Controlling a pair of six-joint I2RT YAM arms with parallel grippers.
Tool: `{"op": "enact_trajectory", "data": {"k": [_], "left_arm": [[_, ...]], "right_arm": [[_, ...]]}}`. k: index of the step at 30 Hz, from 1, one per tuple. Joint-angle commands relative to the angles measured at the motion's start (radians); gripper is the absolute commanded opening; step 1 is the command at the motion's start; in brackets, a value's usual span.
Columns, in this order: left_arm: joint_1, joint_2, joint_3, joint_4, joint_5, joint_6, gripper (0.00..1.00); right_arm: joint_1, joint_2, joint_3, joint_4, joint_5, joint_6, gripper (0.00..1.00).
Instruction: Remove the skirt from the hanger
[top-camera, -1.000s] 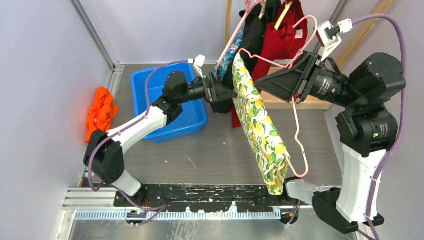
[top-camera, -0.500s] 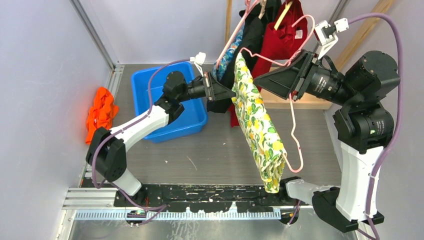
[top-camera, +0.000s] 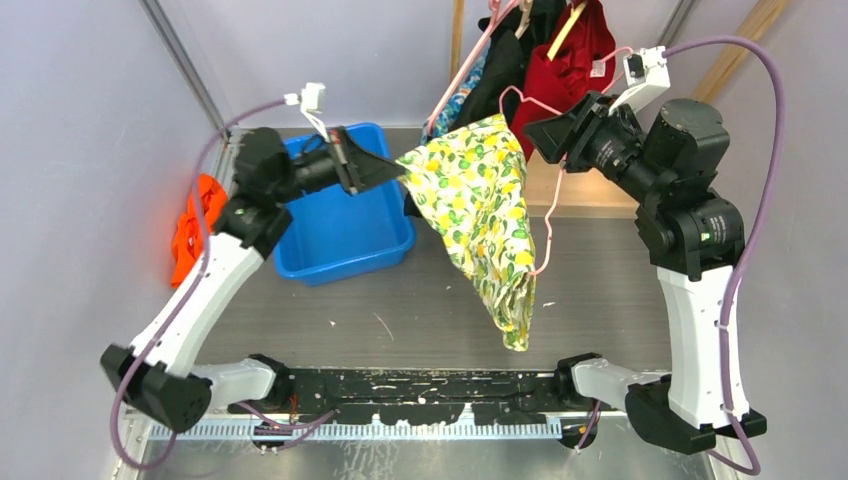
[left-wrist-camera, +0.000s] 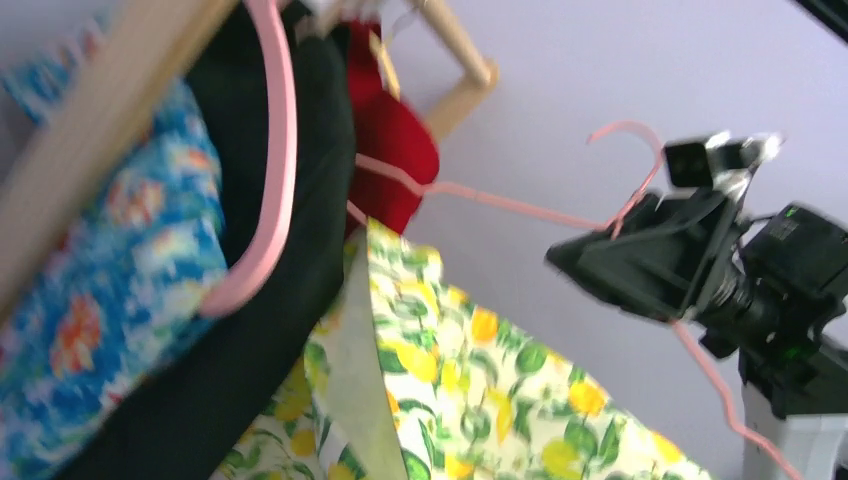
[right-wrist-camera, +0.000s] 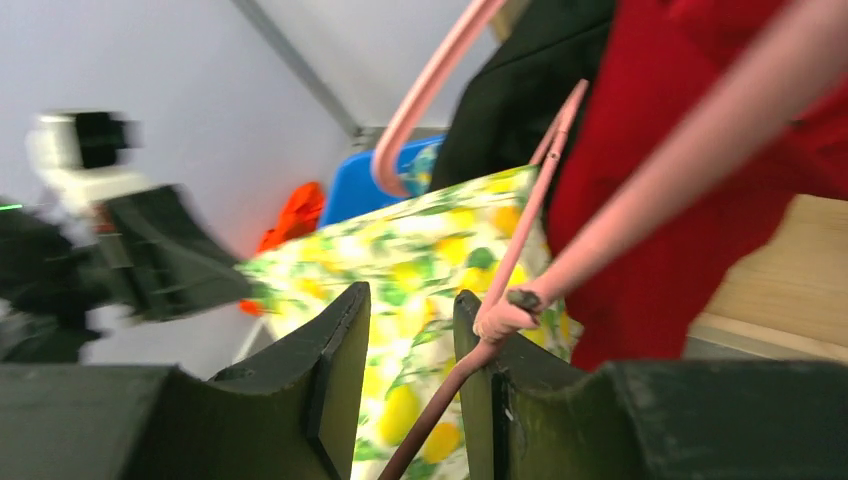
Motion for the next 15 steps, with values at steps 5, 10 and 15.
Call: {"op": "enact_trajectory", "data": {"k": [5, 10, 15], "left_arm": [[0.149, -0.078, 0.323, -0.415, -0.160, 0.288, 0.00], [0.150, -0.039, 0.545, -0.563, -0.319, 0.444, 0.00], [0.160, 0.089, 0.799, -0.690, -0.572, 0.634, 0.00]], "right_arm": [[-0.003, -0.021, -0.042, 0.113, 0.291, -0.131, 0.01], [-0.004, -0.034, -0.098, 0.119, 0.343, -0.166, 0.01], [-0.003, -0.056, -0.163, 0.111, 0.425, -0.214, 0.01]]}}
